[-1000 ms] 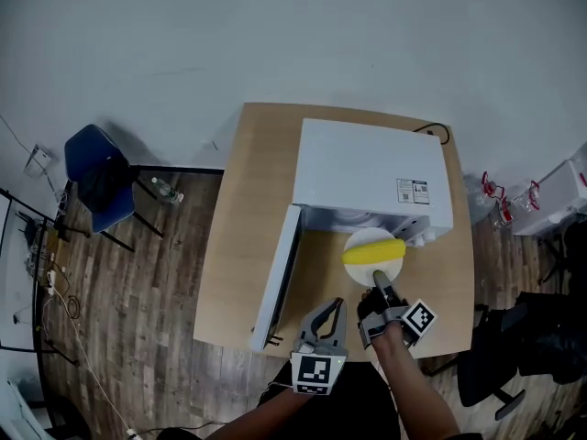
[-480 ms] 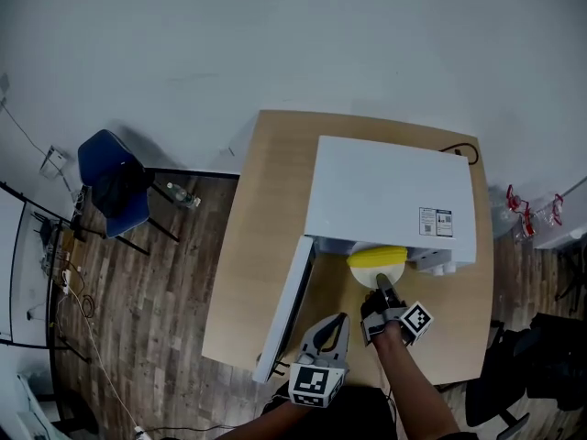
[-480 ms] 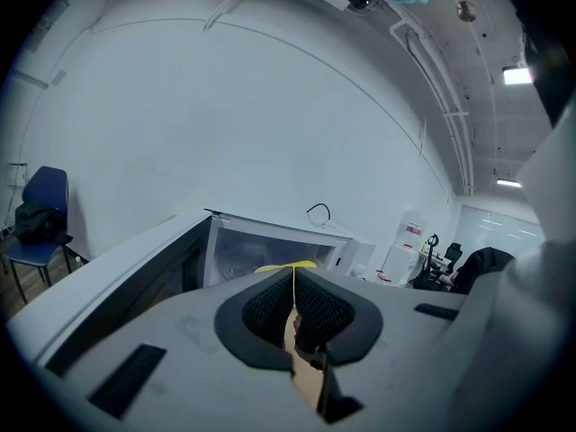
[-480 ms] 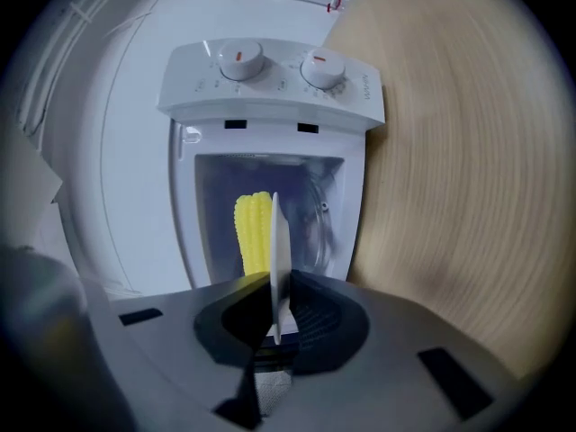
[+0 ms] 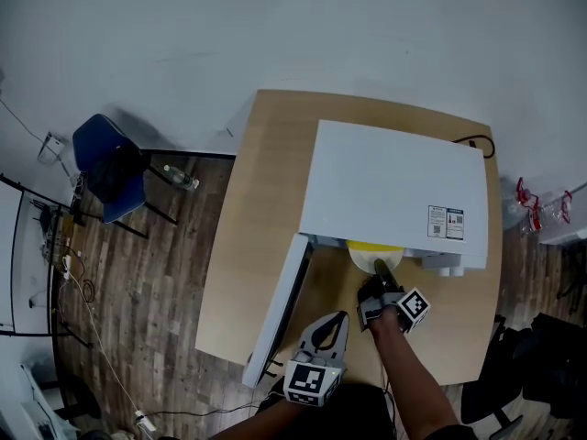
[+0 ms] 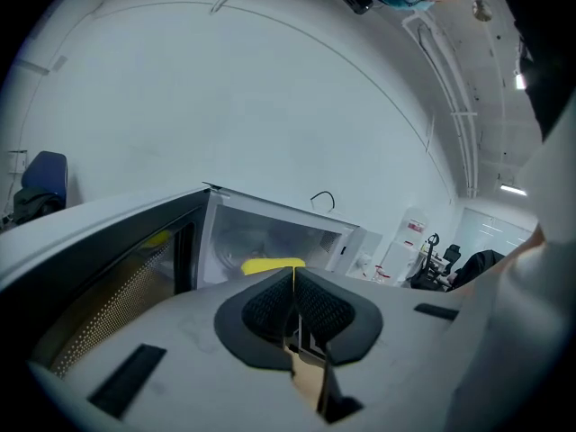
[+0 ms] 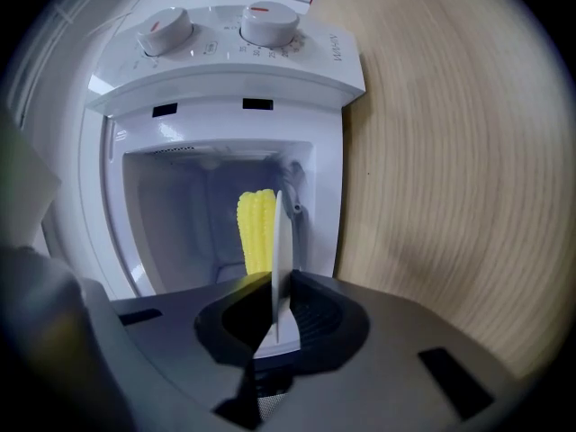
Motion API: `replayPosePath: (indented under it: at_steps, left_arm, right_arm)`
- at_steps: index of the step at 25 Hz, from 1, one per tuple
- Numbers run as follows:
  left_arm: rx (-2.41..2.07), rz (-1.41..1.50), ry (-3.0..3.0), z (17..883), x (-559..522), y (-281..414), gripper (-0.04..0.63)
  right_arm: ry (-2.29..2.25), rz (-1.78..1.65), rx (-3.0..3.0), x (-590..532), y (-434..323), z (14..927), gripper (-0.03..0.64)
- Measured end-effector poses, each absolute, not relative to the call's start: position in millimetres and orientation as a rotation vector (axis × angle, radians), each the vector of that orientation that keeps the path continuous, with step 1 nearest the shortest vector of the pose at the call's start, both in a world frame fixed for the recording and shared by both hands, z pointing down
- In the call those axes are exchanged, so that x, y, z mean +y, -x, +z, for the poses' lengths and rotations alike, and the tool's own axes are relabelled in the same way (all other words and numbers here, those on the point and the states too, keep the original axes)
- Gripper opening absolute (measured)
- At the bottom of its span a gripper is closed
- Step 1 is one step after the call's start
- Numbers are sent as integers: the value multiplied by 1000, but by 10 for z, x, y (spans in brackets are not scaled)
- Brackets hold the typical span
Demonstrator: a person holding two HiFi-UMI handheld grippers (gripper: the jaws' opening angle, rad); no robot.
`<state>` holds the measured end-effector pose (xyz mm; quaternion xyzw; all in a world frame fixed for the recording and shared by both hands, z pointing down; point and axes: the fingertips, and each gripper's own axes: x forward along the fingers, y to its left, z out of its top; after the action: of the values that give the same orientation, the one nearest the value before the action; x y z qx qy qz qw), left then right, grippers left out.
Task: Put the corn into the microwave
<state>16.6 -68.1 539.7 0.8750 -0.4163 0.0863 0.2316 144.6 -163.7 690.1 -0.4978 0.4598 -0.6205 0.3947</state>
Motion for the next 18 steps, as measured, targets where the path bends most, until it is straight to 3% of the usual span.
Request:
replayPosePath:
  at_steps: [18]
  left_arm:
    - [-1156, 202, -2325, 5499, -723, -36, 14]
  right_arm:
    - [1312, -1626, 1059, -1789, -1540, 7126, 81]
